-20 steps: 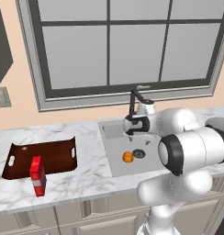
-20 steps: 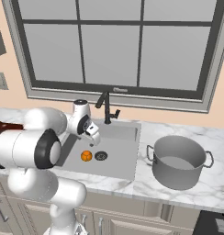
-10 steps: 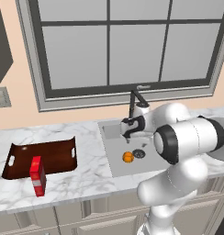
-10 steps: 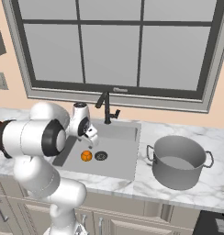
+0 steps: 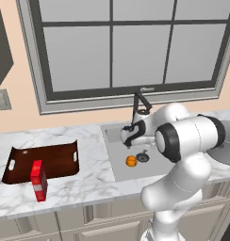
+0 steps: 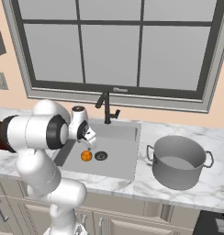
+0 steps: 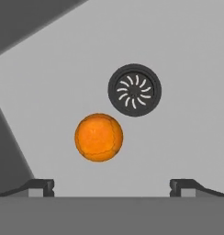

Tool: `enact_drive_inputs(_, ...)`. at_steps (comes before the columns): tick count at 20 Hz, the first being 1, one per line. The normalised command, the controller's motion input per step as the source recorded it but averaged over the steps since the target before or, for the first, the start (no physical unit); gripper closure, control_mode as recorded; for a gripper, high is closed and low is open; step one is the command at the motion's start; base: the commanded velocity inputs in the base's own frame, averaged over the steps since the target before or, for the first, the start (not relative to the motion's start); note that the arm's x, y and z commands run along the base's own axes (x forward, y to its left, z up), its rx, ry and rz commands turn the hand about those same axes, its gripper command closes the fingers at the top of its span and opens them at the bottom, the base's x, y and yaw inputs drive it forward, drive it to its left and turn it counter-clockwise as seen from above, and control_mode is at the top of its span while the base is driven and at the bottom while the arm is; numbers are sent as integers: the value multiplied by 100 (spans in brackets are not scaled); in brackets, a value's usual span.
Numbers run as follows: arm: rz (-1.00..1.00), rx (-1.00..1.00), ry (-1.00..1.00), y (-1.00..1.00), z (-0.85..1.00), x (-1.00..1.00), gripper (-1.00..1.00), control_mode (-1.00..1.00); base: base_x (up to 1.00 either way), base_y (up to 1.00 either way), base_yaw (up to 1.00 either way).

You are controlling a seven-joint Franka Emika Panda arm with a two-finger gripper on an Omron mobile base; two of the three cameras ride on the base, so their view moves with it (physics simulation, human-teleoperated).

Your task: Pick up all produce items and place them in the sink. Turn on the sink faucet to wash them. Then turn the sink off and put them in the tray.

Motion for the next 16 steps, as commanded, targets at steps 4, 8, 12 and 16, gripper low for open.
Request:
enact_drive_inputs(4,0,0,-1,1,-19,1,-100,-100,0,0,0)
enact_drive_inputs(8,0,0,0,0,-19,0,-100,-100,0,0,0)
enact_drive_inputs(12,0,0,0,0,-21,0,-100,-100,0,0,0)
enact_drive_inputs(16,0,0,0,0,-22,0,-100,-100,0,0,0)
